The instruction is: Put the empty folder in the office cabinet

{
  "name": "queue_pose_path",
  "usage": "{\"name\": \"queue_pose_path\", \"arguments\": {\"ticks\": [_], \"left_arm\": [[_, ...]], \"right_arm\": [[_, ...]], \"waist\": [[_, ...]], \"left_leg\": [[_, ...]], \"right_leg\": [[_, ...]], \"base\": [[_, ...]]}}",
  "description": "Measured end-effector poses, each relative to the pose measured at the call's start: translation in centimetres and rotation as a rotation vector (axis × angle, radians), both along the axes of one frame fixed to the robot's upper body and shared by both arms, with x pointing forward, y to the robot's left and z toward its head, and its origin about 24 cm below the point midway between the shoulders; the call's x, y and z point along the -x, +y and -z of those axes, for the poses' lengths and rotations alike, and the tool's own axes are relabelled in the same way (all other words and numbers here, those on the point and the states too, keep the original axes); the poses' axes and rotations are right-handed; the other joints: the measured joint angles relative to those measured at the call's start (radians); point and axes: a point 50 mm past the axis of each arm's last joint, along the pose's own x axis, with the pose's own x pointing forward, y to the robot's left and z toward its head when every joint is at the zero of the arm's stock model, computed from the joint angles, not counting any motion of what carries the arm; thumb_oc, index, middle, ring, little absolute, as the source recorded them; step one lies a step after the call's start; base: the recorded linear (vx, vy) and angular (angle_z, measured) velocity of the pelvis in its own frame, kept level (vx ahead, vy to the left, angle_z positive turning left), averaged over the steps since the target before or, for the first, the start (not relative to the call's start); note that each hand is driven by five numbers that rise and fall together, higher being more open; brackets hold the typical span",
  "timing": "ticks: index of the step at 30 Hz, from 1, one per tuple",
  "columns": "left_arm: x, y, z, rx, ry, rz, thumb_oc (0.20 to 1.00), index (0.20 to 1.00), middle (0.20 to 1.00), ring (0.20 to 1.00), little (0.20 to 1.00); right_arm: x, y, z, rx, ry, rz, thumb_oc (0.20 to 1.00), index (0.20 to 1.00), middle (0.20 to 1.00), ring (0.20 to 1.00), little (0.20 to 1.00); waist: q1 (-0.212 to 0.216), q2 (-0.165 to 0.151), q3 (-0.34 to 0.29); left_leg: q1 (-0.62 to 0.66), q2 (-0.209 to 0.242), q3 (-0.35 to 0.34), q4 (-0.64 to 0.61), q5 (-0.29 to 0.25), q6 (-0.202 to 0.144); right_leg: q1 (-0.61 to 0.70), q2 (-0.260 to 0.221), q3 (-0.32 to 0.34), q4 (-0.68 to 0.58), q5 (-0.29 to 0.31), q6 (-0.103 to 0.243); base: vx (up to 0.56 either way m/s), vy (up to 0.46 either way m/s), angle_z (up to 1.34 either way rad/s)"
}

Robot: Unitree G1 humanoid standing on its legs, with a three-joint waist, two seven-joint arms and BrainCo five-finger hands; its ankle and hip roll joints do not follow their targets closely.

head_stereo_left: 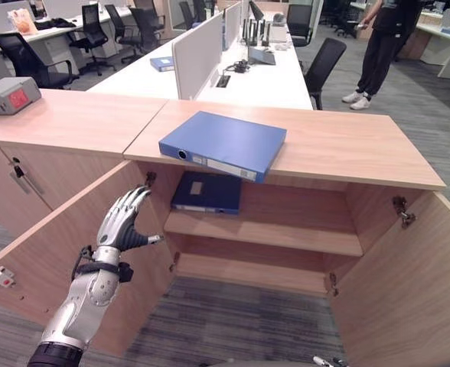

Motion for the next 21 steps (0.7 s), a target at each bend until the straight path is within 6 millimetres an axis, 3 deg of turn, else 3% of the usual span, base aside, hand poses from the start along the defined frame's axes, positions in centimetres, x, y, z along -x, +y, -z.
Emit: {"name": "queue_pose_path", "arguments": {"ticks": [3,8,15,21], "left_arm": [[-1.7,-0.7,-2.3,-0.129,-0.085,0.065,1.000,1.000,1.000,1.000,1.000],[-3.8,-2.9,-4.3,-0.226,-0.172,0.156,1.000,1.000,1.000,1.000,1.000],[-6.6,-4.6,-4.1,-0.331,-0.152,0.204,1.000,1.000,1.000,1.000,1.000],[-8.3,-5.9,-4.0,-0.435,-0.146,0.230,1.000,1.000,1.000,1.000,1.000]], "right_arm": [[0.2,0.2,0.1,-0.004,0.006,-0.011,1.000,1.000,1.000,1.000,1.000],[0.0,0.3,0.0,-0.003,-0.003,-0.021,1.000,1.000,1.000,1.000,1.000],[-0.7,0.2,0.0,0.001,-0.015,-0.050,1.000,1.000,1.000,1.000,1.000],[-0.7,-0.4,-0.2,0.023,-0.014,-0.055,1.000,1.000,1.000,1.000,1.000]], "waist": [[-0.008,0.000,0.000],[-0.037,0.006,-0.002],[-0.088,0.028,-0.014],[-0.116,0.027,-0.013]], "left_leg": [[0.007,0.000,0.005,0.000,0.000,0.000],[0.011,-0.001,0.010,0.000,0.000,0.000],[0.012,0.000,0.037,0.000,0.000,0.000],[0.005,0.002,0.055,0.000,0.000,0.000]], "right_leg": [[0.005,0.000,0.003,0.000,0.001,0.002],[0.005,-0.001,0.006,0.000,0.002,0.003],[-0.011,0.000,0.034,0.000,0.010,0.003],[-0.028,0.002,0.052,0.000,0.015,0.001]], "base": [[0.02,-0.012,-0.04],[0.01,-0.001,-0.02],[0.01,0.006,-0.12],[-0.01,0.009,-0.09]]}}
